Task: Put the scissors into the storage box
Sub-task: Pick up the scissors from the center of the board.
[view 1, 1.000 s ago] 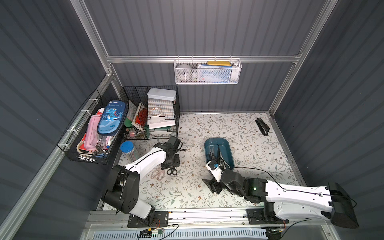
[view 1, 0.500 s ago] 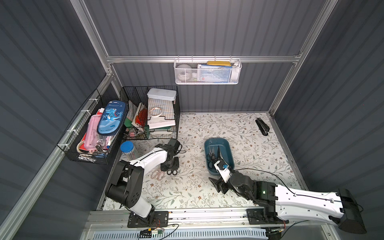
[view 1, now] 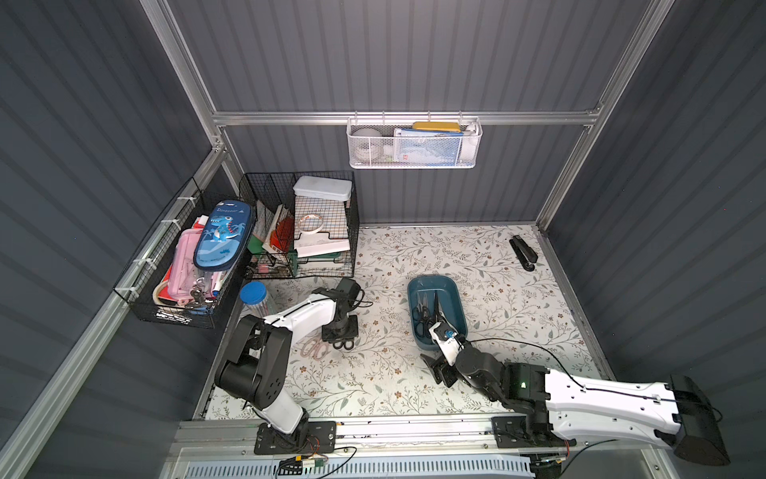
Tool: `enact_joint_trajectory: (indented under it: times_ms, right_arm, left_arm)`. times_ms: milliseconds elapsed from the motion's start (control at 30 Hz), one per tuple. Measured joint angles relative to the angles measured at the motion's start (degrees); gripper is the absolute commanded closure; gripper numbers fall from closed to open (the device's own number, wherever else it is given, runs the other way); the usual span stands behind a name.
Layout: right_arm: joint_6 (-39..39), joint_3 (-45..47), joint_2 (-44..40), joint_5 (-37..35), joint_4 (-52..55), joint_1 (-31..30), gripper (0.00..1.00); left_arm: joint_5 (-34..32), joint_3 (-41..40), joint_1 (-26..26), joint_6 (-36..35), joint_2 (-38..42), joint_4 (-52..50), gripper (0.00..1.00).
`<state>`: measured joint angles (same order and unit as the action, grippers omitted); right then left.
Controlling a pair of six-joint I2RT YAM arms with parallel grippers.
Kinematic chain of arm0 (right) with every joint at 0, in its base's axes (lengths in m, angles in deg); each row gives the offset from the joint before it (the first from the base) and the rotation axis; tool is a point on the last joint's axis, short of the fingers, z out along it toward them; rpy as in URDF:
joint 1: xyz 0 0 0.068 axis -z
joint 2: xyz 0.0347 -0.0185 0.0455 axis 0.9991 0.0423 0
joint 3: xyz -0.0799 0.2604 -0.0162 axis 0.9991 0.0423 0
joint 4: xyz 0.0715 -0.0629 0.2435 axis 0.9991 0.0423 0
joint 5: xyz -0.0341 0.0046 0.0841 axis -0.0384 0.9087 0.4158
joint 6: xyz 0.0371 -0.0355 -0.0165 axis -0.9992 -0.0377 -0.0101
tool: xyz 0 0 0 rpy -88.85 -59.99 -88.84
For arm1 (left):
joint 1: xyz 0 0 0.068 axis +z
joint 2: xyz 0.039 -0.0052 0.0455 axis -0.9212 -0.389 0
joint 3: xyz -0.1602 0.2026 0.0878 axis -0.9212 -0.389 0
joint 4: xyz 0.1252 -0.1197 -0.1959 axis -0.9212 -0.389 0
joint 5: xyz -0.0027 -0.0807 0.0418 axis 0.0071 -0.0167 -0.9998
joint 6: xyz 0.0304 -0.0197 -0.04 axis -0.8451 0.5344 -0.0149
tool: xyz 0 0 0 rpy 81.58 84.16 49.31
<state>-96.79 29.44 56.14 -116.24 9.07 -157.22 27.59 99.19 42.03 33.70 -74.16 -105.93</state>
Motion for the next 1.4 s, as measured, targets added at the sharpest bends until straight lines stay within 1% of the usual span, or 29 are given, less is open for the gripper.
enact_joint_trajectory:
  times_ms: [33, 100, 233, 467, 667, 900, 1033, 1167, 1400]
  right_arm:
    - [-0.1, 0.3, -0.2, -0.3, 0.0, 0.0, 0.22]
    - [-0.4, 0.4, -0.8, -0.9, 0.4, 0.0, 0.22]
    - [-0.4, 0.7, -2.4, -2.3, 0.4, 0.0, 0.22]
    - [-0.6, 1.8, -3.9, -4.1, 0.6, 0.0, 0.21]
    - [-0.5, 1.8, -3.9, -4.9, 0.6, 0.0, 0.21]
    - [-0.2, 2.2, -3.9, -6.1, 0.4, 0.0, 0.2]
    - [-0.1, 2.4, -3.9, -6.4, 0.5, 0.0, 0.2]
    - [-0.2, 2.5, -3.9, -6.8, 0.5, 0.0, 0.2]
    - [-0.1, 2.9, -3.0, -7.0, 0.1, 0.0, 0.2]
  left_arm:
    - [0.1, 0.1, 0.0, 0.0, -0.1, -0.1, 0.72]
    - [0.3, 0.4, 0.0, 0.0, -0.4, -0.3, 0.75]
    - [0.2, 0.6, 0.0, 0.0, -0.5, -0.4, 0.69]
    - [-1.4, 1.7, 0.0, 0.1, -0.8, -2.0, 0.61]
    - [-2.7, 3.5, 0.0, -0.9, -0.9, -4.0, 0.64]
    - [-1.6, 4.0, 0.0, -3.0, -3.1, -4.2, 0.63]
    - [-0.9, 4.1, 0.0, -3.7, -3.3, -4.0, 0.66]
    - [-0.9, 4.4, 0.0, -3.9, -3.5, -4.2, 0.67]
    - [-1.5, 4.9, 0.0, -3.8, -3.3, -6.0, 0.62]
